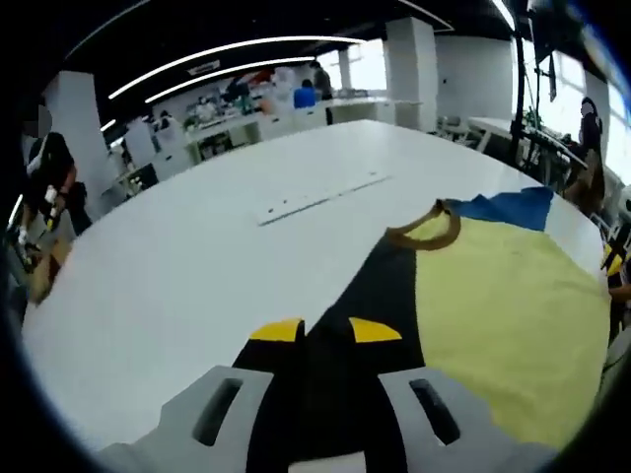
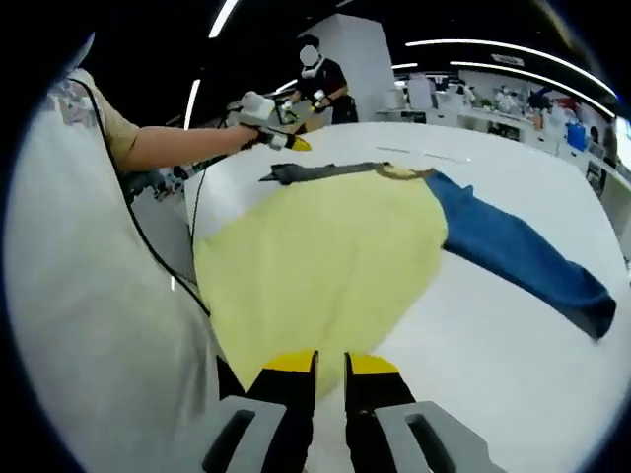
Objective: Fold the garment on the visible template until the final outline fits inside the template.
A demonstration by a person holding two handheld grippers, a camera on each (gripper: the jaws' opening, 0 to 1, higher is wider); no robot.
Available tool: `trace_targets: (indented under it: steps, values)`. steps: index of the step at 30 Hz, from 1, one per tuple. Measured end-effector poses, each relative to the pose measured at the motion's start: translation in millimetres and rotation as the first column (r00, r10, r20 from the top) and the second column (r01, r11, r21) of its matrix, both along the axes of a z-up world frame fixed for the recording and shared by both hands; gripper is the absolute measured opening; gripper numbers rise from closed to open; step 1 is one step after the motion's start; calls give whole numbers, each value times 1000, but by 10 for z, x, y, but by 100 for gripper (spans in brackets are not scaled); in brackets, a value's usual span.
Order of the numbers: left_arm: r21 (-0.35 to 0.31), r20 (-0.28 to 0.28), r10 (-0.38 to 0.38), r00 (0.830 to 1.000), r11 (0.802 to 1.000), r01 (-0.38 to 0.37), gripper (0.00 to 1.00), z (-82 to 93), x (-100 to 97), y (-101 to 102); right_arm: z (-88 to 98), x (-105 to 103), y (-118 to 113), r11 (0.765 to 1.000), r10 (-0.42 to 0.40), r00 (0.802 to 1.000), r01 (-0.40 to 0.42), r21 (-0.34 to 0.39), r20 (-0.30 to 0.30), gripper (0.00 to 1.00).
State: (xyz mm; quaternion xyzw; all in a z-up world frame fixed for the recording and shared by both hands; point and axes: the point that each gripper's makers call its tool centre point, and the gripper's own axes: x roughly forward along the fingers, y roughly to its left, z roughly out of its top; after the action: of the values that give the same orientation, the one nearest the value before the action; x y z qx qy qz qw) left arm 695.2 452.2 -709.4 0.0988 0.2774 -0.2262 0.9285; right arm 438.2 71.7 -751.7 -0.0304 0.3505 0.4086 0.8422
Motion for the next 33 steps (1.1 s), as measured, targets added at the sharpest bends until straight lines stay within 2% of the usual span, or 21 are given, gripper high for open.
trace_targets:
  steps: [4, 11, 18, 21, 23, 28, 33]
  values:
    - [-54, 16, 9, 1000, 998, -8, 15, 80, -148, -42, 54, 128, -28, 996, -82, 997, 81, 48, 2, 6]
    - [-105, 34, -13, 999, 994, 17, 17, 163, -431, -193, 108, 384, -153, 978, -197, 980, 195, 75, 24, 9]
    - [-147, 39, -61, 997, 987, 66, 22, 183, -714, -380, 163, 625, -246, 958, -268, 962, 262, 112, 40, 9]
    - [-159, 32, -70, 997, 984, 74, 24, 160, -830, -424, 176, 715, -296, 951, -296, 954, 289, 114, 53, 8]
    - [-163, 29, -72, 997, 984, 76, 25, 134, -905, -436, 151, 774, -330, 943, -318, 947, 311, 116, 41, 8]
    - [-173, -18, -73, 997, 982, 69, 28, -49, -1105, -407, 170, 919, -384, 919, -376, 926, 367, 143, 42, 14]
    - [-201, -30, -84, 996, 977, 77, 31, -107, -1234, -362, 183, 1003, -423, 913, -393, 918, 383, 140, 50, 16]
